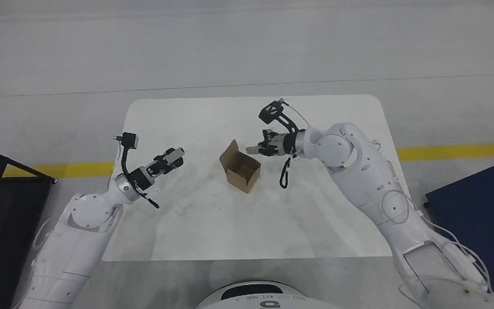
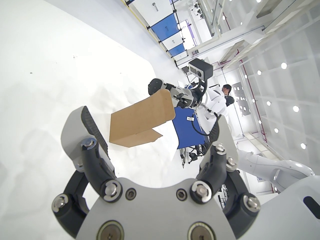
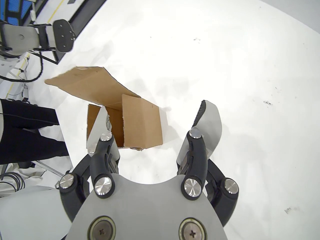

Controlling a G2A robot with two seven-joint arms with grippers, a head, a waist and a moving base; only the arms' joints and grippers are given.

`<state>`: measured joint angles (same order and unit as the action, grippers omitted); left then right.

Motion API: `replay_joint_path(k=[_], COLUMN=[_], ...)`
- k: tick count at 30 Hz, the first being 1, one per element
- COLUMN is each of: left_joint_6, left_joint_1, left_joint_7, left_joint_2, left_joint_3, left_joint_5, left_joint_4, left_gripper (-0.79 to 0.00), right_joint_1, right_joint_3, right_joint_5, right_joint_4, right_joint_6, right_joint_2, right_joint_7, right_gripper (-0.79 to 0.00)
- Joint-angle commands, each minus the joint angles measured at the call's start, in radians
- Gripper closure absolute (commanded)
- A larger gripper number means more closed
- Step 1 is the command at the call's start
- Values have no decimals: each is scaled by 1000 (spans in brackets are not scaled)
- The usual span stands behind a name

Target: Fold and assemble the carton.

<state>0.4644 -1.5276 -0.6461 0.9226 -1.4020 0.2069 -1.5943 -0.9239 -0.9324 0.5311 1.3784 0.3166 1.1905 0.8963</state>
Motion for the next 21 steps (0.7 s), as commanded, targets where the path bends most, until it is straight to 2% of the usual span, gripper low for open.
replay_joint_path(k=[1, 10, 18, 21], left_joint_6=[7, 1, -1, -2], left_joint_1=[3, 33, 57, 63], left_joint_7=[-9, -28, -33, -33], left_joint_2=[1, 8, 15, 17], left_joint_3=[3, 25, 42, 45], left_joint_5=[3, -1, -7, -6], left_joint_4=[4, 31, 50, 55], left_gripper=[-785, -785, -785, -785], right_joint_1=[11, 32, 58, 73], right_joint_3=[10, 16, 93, 119], right_joint_5=[-8, -47, -44, -35], right_joint_4=[-16, -63, -72, -86], right_joint_6=[-15, 28, 20, 0], right_joint_2=[4, 8, 27, 36], right_joint_7=[7, 24, 74, 81], right_gripper=[-422, -419, -474, -446])
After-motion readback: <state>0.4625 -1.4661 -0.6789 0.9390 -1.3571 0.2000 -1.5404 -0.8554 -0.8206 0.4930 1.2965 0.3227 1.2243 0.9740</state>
